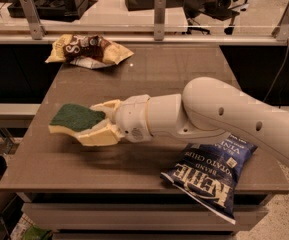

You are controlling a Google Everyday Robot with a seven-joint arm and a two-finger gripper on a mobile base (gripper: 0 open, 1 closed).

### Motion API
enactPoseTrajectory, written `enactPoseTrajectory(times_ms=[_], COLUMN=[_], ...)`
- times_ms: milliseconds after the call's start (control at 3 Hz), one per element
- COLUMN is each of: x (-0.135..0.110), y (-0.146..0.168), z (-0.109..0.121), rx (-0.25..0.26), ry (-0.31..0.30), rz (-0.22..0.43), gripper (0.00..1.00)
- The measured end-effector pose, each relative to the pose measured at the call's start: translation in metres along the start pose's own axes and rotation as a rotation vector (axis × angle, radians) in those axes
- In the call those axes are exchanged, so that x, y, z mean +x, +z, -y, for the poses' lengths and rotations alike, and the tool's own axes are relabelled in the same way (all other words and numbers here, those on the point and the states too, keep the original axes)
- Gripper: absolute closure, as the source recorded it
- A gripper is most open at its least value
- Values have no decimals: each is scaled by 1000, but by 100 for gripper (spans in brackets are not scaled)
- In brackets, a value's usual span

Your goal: Move sponge near brown chip bag

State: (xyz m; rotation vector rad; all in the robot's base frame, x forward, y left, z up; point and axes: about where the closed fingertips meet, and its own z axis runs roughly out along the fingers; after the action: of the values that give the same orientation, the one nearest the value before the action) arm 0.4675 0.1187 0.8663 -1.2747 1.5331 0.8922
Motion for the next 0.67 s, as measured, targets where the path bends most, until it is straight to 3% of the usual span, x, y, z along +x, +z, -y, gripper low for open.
enactPoseTrajectory(times_ms=[333,667], x=[-5,-4], y=[-22,-43], z=[40,88], rx=[109,271], ry=[29,78], rz=[-3,-21], gripper=[100,100])
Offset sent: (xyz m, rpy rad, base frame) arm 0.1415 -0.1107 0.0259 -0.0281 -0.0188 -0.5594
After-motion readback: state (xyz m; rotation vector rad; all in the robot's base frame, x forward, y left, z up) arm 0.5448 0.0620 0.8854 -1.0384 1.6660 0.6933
